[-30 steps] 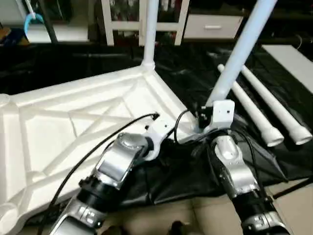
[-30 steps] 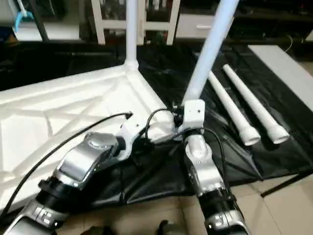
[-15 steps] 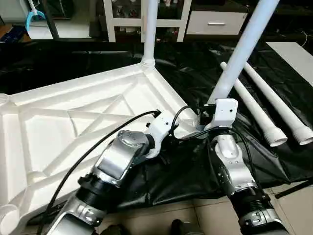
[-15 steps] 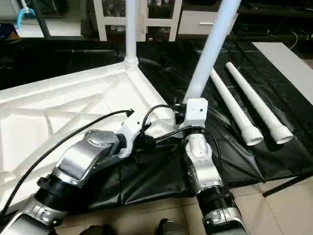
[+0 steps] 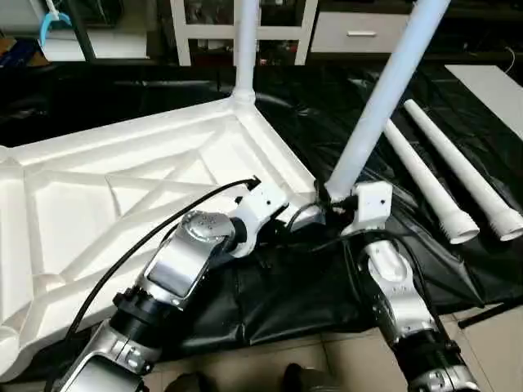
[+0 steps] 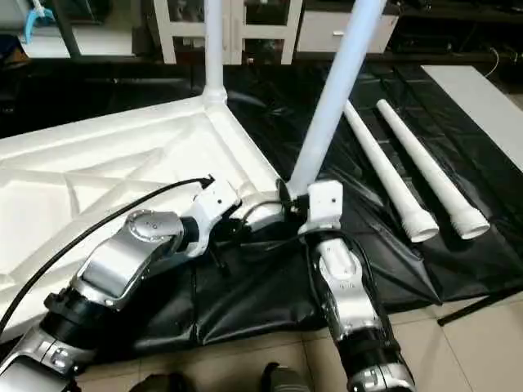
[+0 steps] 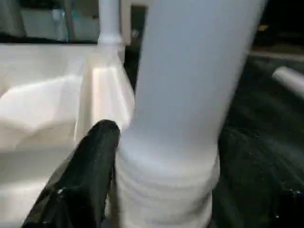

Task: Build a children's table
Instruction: Insert table leg to table base

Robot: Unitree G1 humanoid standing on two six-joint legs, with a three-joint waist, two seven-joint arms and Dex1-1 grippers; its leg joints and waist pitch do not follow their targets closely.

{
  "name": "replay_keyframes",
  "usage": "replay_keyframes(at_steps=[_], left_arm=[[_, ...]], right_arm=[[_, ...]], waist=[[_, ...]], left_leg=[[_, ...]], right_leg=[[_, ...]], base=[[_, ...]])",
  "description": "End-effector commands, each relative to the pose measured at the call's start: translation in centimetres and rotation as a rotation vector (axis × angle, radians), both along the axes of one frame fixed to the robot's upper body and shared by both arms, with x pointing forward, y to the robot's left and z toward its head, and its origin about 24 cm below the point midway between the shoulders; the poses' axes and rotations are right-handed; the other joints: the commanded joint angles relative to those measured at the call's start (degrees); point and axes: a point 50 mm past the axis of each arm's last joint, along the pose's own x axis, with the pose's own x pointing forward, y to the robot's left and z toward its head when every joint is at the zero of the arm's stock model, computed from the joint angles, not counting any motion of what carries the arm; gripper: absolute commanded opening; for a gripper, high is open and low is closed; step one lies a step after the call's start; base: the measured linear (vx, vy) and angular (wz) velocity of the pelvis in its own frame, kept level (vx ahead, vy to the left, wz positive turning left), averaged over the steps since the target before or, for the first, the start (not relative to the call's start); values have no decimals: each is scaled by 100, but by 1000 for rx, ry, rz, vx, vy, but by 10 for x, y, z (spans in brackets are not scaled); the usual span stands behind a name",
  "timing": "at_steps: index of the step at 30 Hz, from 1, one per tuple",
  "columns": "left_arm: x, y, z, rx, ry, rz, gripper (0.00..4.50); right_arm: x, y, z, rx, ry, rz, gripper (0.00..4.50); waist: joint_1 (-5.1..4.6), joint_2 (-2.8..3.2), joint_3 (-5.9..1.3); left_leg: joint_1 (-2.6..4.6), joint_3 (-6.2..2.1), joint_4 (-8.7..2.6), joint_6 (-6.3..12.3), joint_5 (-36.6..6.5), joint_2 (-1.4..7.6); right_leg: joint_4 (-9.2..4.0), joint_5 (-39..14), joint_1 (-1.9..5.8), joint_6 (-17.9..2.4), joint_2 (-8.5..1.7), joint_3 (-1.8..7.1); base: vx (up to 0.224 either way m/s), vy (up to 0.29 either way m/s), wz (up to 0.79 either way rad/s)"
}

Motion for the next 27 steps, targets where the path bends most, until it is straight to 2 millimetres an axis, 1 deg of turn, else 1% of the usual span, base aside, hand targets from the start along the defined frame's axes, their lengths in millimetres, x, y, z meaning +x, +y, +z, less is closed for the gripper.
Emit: replay_keyframes(at_steps=[1,3,4,5,8,9,10,11,14,15,18,19,22,23,25,26,27], left_arm=[[10,9,23,-53,-117,37,0],[9,11,23,-49,-125,29,0],[9,11,23,-47,-129,26,0],[9,12,22,-38,-130,16,0],[4,11,19,-29,-121,-39,0],[3,11,19,-26,-120,-58,0],[3,11,19,-26,-120,-58,0],[0,10,17,-21,-107,-83,0],[-3,10,13,-11,-94,-111,0],[-5,10,11,-6,-87,-125,0],[-10,9,6,8,-65,-170,0],[-10,9,6,11,-64,-176,0],[-12,7,5,17,-63,-192,0],[-12,6,5,14,-59,-198,0],[-13,5,5,12,-57,-203,0],[-13,4,5,12,-56,-205,0],[-13,4,5,12,-56,-206,0]], right_arm=[[-3,-15,-7,4,29,-31,369],[-5,-16,-3,30,21,-10,391],[-5,-17,-3,34,19,-7,391],[-5,-17,1,63,12,21,407],[-6,-20,9,90,2,94,407],[-6,-23,11,91,2,97,407],[-6,-23,11,91,2,97,407],[-6,-28,15,101,-1,124,407],[-6,-35,23,110,-7,173,407],[-6,-37,26,105,-7,205,407],[-2,-41,33,91,29,320,407],[-2,-42,34,92,35,333,407],[0,-45,38,82,48,375,407],[2,-47,40,76,83,444,407],[3,-49,42,76,109,507,407],[3,-50,43,70,118,523,407],[4,-50,43,68,119,525,407]], waist=[[0,-58,-492],[1,-57,-503],[-1,-60,-507],[7,-67,-509],[25,-76,-528],[32,-75,-524],[31,-73,-525],[34,-72,-520],[50,-66,-510],[56,-62,-500],[44,-71,-502],[49,-74,-481],[59,-75,-497],[64,-126,-492],[89,-111,-499],[115,-105,-500],[119,-105,-499]], left_leg=[[117,-121,-413,479,-1342,328],[124,-120,-401,528,-1211,331],[123,-112,-391,545,-1165,328],[122,-101,-369,610,-1124,326],[115,-97,-343,704,-935,320],[118,-91,-337,728,-886,324],[120,-87,-332,733,-885,326],[124,-81,-328,713,-923,325],[139,-88,-336,679,-982,340],[151,-82,-338,648,-1035,347],[150,-100,-339,612,-1153,344],[161,-89,-337,611,-1144,354],[154,-89,-327,595,-1070,351],[175,-72,-319,617,-1058,355],[159,-81,-314,661,-952,360],[174,-71,-306,670,-889,363],[170,-73,-307,672,-861,361]], right_leg=[[-276,-1332,243,-1045,-162,65],[-254,-1164,250,-1099,-157,61],[-245,-1100,252,-1119,-156,64],[-229,-1036,254,-1153,-160,72],[-195,-849,281,-1190,-159,73],[-189,-814,271,-1236,-158,69],[-187,-840,267,-1280,-159,65],[-196,-921,261,-1305,-161,62],[-198,-1025,268,-1299,-154,55],[-208,-1105,249,-1299,-156,52],[-219,-1307,265,-1274,-155,37],[-232,-1332,239,-1286,-163,44],[-229,-1388,252,-1297,-182,44],[-239,-1383,236,-1318,-171,41],[-212,-1314,268,-1360,-178,34],[-211,-1281,257,-1364,-184,37],[-205,-1264,258,-1373,-182,34]], base=[[0,0,0],[0,0,0],[0,0,0],[0,0,0],[0,0,0],[0,0,0],[0,0,0],[0,0,0],[0,0,0],[0,0,0],[0,0,0],[0,0,0],[0,0,0],[0,0,0],[0,0,0],[0,0,0],[0,0,0]])
